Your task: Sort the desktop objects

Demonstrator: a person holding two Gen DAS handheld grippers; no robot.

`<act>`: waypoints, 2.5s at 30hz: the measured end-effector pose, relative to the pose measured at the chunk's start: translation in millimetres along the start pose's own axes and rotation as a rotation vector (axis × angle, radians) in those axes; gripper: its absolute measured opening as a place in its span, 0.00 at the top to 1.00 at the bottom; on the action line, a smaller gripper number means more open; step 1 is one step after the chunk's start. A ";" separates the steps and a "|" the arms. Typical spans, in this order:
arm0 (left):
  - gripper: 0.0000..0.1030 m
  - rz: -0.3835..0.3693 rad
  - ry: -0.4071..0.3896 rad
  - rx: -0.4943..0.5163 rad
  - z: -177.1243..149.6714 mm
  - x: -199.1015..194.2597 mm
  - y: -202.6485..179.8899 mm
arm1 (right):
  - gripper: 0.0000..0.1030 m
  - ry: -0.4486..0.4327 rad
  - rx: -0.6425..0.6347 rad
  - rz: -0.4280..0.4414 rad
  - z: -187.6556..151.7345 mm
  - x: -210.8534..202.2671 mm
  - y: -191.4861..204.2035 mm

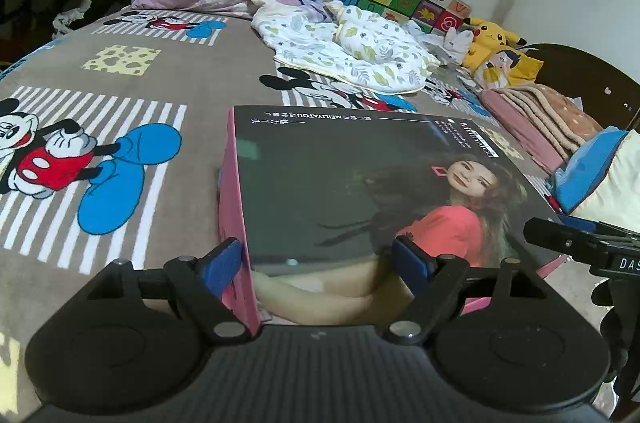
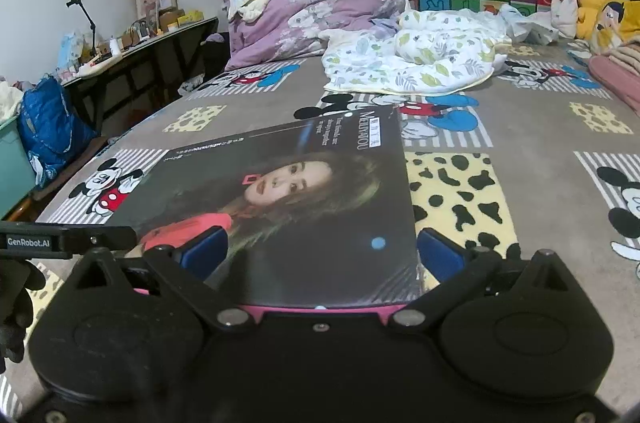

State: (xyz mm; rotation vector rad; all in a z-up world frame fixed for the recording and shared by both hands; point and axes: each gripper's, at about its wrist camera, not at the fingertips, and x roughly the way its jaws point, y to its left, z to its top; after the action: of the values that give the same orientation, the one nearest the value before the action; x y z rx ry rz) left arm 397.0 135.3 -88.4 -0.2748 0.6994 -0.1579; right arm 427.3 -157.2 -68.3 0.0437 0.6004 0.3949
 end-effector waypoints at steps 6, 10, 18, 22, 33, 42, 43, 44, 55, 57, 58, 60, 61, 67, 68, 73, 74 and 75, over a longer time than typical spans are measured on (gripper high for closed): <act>0.21 0.008 -0.013 -0.010 -0.9 1.4 1.1 | 0.01 -0.015 0.021 -0.070 -2.6 2.7 -6.8; 0.21 0.013 -0.030 -0.034 -2.2 3.2 2.0 | 0.01 -0.007 0.120 -0.068 -4.7 8.3 -30.0; 0.21 0.012 -0.057 -0.016 -5.2 2.3 -2.0 | 0.27 0.044 0.391 0.162 -6.0 33.5 -78.2; 0.17 0.032 -0.053 0.051 -4.4 5.1 -10.9 | 0.30 0.061 0.323 0.133 -1.4 43.9 -67.3; 0.17 0.056 -0.009 0.069 -13.5 -2.9 -15.5 | 0.27 0.091 0.353 0.088 -11.7 41.6 -77.1; 0.16 0.151 -0.028 0.191 -37.6 -48.8 -44.0 | 0.12 0.094 0.228 -0.052 -21.3 -18.5 -60.5; 0.16 0.164 -0.031 0.200 -40.4 -54.1 -47.3 | 0.12 0.090 0.214 -0.060 -23.6 -27.2 -56.9; 0.16 0.176 -0.035 0.204 -42.7 -59.1 -50.4 | 0.12 0.088 0.202 -0.067 -25.6 -35.2 -53.0; 0.16 0.286 -0.103 0.123 -77.5 -124.9 -72.9 | 0.10 0.076 0.122 -0.102 -47.3 -107.5 -5.0; 0.16 0.290 -0.104 0.118 -82.9 -136.8 -76.1 | 0.09 0.074 0.120 -0.101 -51.5 -117.3 0.4; 0.16 0.290 -0.103 0.118 -85.6 -142.8 -77.9 | 0.09 0.073 0.120 -0.101 -53.7 -122.4 2.5; 0.16 0.304 -0.111 0.136 -91.9 -153.6 -83.2 | 0.09 0.069 0.119 -0.104 -58.2 -130.9 8.6; 0.16 0.314 -0.113 0.151 -95.7 -158.4 -86.9 | 0.09 0.067 0.117 -0.107 -60.8 -135.0 11.0; 0.16 0.289 -0.091 0.158 -118.4 -176.3 -96.4 | 0.08 0.059 0.104 -0.127 -76.1 -158.6 22.3; 0.16 0.276 -0.087 0.150 -122.2 -178.2 -96.7 | 0.08 0.060 0.104 -0.127 -78.5 -162.6 23.6; 0.16 0.246 -0.084 0.116 -142.4 -190.0 -101.1 | 0.08 0.060 0.099 -0.147 -90.7 -184.0 28.9; 0.16 0.242 -0.088 0.109 -146.4 -193.0 -102.7 | 0.08 0.062 0.093 -0.153 -93.7 -188.0 30.3; 0.16 0.239 -0.093 0.104 -150.4 -196.2 -104.5 | 0.08 0.066 0.089 -0.158 -97.3 -192.4 31.7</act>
State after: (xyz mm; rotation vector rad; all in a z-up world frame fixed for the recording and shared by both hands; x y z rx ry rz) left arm 145.2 52.3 -46.8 -0.0973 0.6247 0.0462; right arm 217.1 -207.1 -39.6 0.0682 0.6812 0.2167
